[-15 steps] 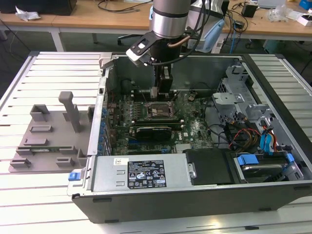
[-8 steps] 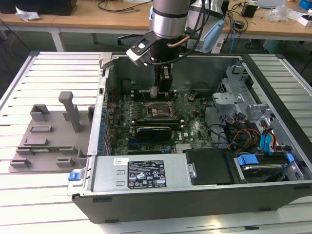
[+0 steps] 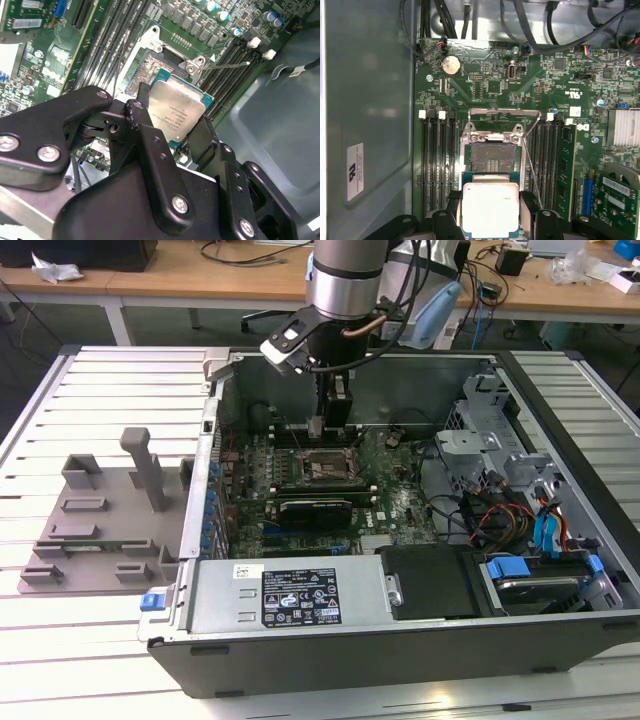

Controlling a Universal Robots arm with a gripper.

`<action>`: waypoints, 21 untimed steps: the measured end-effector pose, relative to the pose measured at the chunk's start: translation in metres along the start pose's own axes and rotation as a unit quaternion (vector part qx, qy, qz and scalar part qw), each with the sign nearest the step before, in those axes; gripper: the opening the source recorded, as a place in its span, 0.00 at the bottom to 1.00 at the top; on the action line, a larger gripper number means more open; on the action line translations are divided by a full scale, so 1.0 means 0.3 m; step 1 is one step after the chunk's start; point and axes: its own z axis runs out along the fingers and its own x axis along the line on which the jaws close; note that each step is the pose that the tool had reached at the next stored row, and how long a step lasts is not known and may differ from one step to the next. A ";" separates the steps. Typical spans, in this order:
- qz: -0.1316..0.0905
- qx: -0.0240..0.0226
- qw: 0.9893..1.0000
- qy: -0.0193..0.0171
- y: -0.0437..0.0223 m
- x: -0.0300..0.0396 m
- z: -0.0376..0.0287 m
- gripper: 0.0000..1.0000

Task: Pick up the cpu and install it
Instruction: 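Place the cpu into insertion slot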

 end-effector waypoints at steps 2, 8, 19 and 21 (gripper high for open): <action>0.000 0.000 1.000 0.000 0.004 0.000 0.010 0.55; 0.000 0.000 1.000 -0.001 0.015 -0.022 0.035 0.55; 0.000 0.000 1.000 -0.001 0.025 -0.032 0.104 0.55; 0.000 0.000 1.000 -0.001 0.026 -0.034 0.117 0.55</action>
